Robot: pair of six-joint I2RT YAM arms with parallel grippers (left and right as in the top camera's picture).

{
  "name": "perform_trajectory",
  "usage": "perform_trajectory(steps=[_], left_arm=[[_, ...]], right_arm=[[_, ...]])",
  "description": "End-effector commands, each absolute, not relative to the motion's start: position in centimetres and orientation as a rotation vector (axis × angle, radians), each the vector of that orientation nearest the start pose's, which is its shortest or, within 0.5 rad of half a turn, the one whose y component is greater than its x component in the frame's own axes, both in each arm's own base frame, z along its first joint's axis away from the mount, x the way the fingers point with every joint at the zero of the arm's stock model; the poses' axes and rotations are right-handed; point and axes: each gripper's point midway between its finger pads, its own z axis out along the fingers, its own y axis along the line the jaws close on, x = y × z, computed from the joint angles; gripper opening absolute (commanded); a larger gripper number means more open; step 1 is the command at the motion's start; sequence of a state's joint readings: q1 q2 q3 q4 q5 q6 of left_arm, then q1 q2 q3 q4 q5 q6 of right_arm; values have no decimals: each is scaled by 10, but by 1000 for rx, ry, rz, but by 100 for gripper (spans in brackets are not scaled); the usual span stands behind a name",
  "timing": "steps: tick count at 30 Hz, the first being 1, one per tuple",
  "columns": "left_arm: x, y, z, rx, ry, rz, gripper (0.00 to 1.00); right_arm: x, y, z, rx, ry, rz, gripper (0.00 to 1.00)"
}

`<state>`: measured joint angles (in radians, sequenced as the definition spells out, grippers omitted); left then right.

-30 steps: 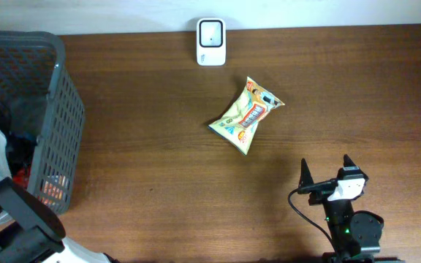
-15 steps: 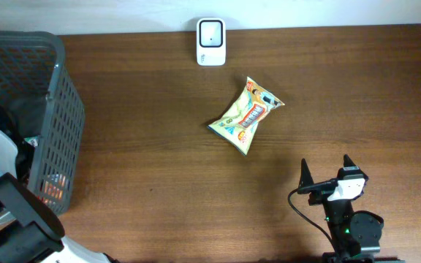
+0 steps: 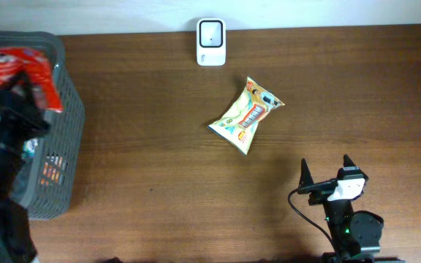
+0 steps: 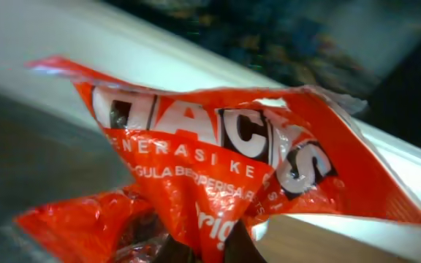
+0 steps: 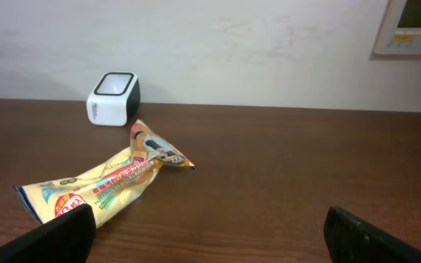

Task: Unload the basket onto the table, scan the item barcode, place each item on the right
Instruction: 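Carry the red bag out and release it beside the yellow bag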

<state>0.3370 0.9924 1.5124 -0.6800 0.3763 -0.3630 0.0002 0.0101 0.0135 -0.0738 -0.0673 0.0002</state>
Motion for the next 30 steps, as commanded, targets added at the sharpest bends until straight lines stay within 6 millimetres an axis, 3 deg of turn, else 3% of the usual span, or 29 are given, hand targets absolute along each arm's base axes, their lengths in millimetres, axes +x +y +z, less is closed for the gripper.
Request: perform_trajectory(steps=[1,5,7,8,9,11,14,17,19,21,22,23,26,27,29,30], left_arm=[[295,-41,476,-84,1731,-570,0],[313,-129,442,138,1871,-783,0],[327,-178,407,253,1980,-851,0],[339,-214,373,391,2048,-835,0],[352,-228,345,445,2102,-752,0],[367,-243,301,465,2209,-669,0],[386,-274,211,516,2406,-627,0],[422,-267,133,455,2498,-345,3],[444,-265,97,422,2498,-245,15],[454,-267,77,413,2493,-222,25],[455,-268,69,415,2501,-219,44],[452,-273,69,430,2506,-245,56],[441,-290,79,479,2500,-341,61],[442,-290,101,473,2473,-350,61],[438,-278,207,548,2300,-346,61],[432,-271,239,560,2244,-333,65]], right_arm=[[246,11,157,-43,1643,59,98],[246,11,157,-43,1643,59,98],[246,11,157,-43,1643,59,98],[246,11,157,-43,1643,59,98],[246,11,157,-43,1643,59,98],[246,11,157,-43,1643,59,98],[246,11,157,-43,1643,59,98],[246,11,157,-43,1643,59,98],[246,11,157,-43,1643,59,98],[246,11,157,-43,1643,59,98],[246,11,157,-43,1643,59,98],[246,11,157,-43,1643,59,99],[246,11,157,-43,1643,59,98],[246,11,157,-43,1643,59,98],[246,11,157,-43,1643,59,98],[246,11,157,-43,1643,59,98]])
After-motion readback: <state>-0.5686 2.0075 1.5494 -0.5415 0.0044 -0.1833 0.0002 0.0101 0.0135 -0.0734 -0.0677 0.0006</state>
